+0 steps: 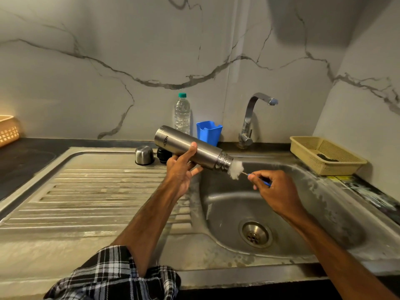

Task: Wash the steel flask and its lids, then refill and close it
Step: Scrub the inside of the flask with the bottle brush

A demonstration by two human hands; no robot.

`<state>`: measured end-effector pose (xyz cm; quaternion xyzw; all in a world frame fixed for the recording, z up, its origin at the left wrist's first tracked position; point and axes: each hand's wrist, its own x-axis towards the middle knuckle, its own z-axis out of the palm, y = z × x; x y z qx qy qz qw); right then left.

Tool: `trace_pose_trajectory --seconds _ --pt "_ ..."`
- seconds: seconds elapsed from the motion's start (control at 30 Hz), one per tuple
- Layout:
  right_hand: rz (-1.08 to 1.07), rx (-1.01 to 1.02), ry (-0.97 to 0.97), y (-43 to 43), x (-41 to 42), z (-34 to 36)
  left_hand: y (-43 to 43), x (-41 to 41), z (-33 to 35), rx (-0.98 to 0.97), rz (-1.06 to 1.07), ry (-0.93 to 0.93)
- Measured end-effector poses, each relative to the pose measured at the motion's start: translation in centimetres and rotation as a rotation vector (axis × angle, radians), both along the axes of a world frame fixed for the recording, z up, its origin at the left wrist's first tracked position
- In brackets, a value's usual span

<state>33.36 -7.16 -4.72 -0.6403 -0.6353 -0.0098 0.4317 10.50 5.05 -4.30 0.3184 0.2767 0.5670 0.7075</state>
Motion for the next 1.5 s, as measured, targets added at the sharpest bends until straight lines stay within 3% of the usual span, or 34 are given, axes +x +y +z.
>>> trace_pose_trajectory --seconds 0.2,0.3,0.4,0.5,0.67,0.77,0.83,0.97,1.03,1.23,1.33,1.5 --pt "0.111 -0.220 0.108 -0.15 -0.01 -0.40 0.41 -0.07 -0.18 0.025 -0.013 0.044" --pt "0.141 -0.134 0.187 -0.32 0.01 0.16 0.58 -0.19 -0.35 0.009 -0.001 0.042" --pt "0.103 -0.015 0.055 -0.09 0.01 -0.03 0.60 -0.25 -0.42 0.002 0.003 0.032" --pt "0.093 0.031 0.059 -0.11 -0.03 0.02 0.54 -0.25 -0.39 0.006 -0.012 0.033" --pt "0.197 -0.198 0.076 -0.32 0.29 -0.32 0.10 -0.05 -0.16 0.052 -0.056 0.095" --pt "0.237 -0.279 0.191 -0.57 -0.06 -0.12 -0.01 0.11 -0.17 0.057 -0.060 0.120" --pt "0.215 -0.246 0.263 -0.60 -0.10 0.27 0.09 0.00 -0.26 0.052 -0.050 0.121" --pt "0.134 -0.100 0.095 -0.42 0.09 0.02 0.28 -0.17 -0.38 0.039 -0.035 0.101" --pt "0.137 -0.048 0.112 -0.24 0.04 -0.02 0.29 -0.14 -0.40 0.036 -0.037 0.092" --pt "0.195 -0.211 0.161 -0.45 -0.08 -0.30 0.39 -0.23 -0.41 0.044 -0.040 0.104" --pt "0.200 -0.188 0.288 -0.42 -0.26 -0.03 0.41 -0.30 -0.38 0.043 -0.037 0.104" --pt "0.118 -0.059 0.097 -0.11 0.22 -0.21 0.29 -0.15 -0.35 0.040 -0.034 0.095"
